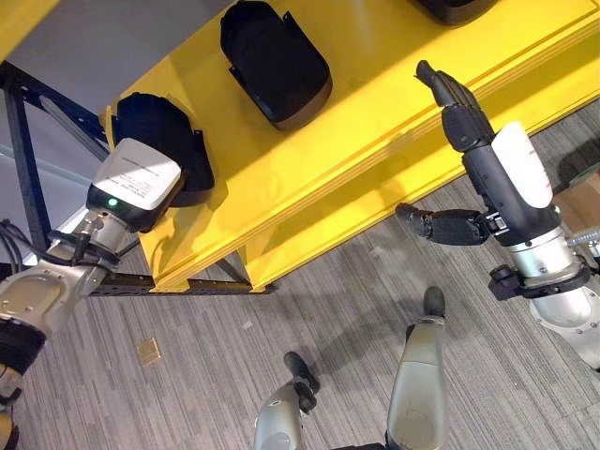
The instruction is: Move parts from the plastic box to the shelf.
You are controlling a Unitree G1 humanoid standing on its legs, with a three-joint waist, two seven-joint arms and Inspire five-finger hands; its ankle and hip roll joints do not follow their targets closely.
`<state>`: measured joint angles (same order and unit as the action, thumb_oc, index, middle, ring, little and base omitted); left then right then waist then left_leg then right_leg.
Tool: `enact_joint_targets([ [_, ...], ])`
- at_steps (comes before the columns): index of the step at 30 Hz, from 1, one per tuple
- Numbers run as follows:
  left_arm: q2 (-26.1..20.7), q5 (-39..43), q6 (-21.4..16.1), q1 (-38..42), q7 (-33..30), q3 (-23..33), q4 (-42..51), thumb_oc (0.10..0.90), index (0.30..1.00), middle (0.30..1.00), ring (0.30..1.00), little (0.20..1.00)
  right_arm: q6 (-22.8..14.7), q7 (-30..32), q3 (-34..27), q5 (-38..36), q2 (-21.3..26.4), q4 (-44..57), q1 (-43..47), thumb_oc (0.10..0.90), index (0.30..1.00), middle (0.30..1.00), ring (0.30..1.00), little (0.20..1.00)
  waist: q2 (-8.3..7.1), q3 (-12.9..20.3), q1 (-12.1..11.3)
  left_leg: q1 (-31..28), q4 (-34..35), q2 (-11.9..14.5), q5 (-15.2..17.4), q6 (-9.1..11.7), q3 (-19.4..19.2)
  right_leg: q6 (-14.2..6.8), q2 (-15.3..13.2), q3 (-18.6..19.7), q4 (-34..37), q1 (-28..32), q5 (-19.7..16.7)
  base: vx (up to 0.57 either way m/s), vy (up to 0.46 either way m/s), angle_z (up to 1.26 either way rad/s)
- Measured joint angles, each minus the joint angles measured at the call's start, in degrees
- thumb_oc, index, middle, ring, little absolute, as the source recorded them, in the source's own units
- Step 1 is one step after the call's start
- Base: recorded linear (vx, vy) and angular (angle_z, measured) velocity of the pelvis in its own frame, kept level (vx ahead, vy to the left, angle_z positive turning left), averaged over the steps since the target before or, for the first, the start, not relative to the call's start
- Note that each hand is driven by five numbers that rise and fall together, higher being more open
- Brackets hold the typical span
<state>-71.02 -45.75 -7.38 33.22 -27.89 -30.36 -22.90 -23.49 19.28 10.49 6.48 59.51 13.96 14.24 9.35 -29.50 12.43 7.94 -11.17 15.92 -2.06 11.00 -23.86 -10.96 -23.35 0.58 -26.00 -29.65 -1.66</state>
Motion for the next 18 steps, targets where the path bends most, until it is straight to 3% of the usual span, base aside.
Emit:
enact_joint_targets([
  [4, 0.7, 0.1, 1.1, 4.5, 1.4, -3.3, -2.0, 0.4, 0.3, 0.3, 0.3, 0.3, 0.4, -0.2, 0.1, 0.0, 0.0, 0.0, 0.8, 0.9, 1.0, 1.0, 1.0, 1.0, 0.0, 0.0, 0.2, 0.1, -0.6, 0.2, 0.1, 0.1, -0.2, -0.2, 0.2, 0.1, 0.0, -0.1, -0.2, 0.02, 0.001, -0.04],
  [14, 7.6, 2.7, 7.4, 6.4, 2.4, -3.1, -8.3, 0.4, 0.3, 0.3, 0.3, 0.3, 2.1, -0.9, 2.2, 0.0, 0.0, 0.0, 3.0, 0.9, 1.0, 1.0, 1.0, 1.0, -0.03, 0.0, 0.3, 0.2, -1.6, 1.2, 0.9, 0.3, -0.5, -0.1, 1.2, 0.3, 0.0, -0.2, -0.2, 0.02, -0.001, -0.03],
  [18, 9.7, 2.7, 9.6, 8.5, 2.4, -3.0, -9.2, 0.4, 0.3, 0.3, 0.3, 0.3, 2.8, -1.6, 2.4, 0.0, -0.1, 0.0, 3.6, 0.9, 1.0, 1.0, 1.0, 1.0, -0.21, -0.1, 0.0, 3.5, -4.7, 2.3, 1.8, 0.5, 0.7, 0.1, 1.7, 0.2, -0.4, -1.5, -0.4, 0.02, -0.013, 0.05],
])
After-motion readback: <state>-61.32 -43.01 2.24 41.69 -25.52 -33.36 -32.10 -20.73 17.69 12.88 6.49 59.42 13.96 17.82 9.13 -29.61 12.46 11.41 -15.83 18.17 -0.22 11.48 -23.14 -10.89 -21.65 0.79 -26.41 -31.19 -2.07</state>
